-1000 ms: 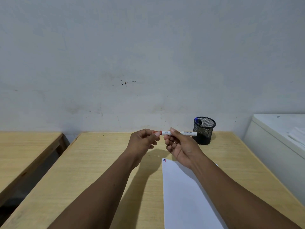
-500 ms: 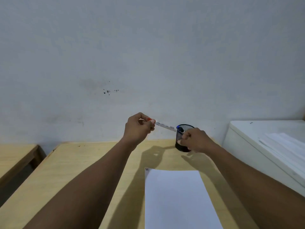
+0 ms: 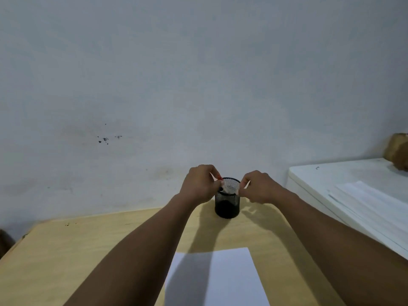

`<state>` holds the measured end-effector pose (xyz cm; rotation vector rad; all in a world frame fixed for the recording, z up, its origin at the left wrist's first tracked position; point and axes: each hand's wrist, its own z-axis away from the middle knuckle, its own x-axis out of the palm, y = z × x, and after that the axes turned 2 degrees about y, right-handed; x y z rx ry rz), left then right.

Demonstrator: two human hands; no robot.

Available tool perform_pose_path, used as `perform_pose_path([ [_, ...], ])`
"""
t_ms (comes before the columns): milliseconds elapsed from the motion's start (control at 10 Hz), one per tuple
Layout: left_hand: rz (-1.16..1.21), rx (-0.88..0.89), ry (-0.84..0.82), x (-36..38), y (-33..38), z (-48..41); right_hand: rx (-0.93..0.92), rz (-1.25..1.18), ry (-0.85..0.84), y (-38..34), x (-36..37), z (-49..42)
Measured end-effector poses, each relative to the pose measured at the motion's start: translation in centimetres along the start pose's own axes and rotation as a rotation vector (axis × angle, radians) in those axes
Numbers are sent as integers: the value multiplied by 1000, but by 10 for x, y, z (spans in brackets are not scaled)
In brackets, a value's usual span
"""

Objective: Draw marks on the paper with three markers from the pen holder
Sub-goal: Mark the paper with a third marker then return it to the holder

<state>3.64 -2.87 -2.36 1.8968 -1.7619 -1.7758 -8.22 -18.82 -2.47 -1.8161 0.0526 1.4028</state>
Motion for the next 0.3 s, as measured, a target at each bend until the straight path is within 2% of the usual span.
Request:
perform_pose_path([
  [100,-128,28,-47,6,-6,2,5,-26,-18,8,3,-1],
  [300,-141,18,0,-14,-8,22,-18,-50,2,3,7,17],
])
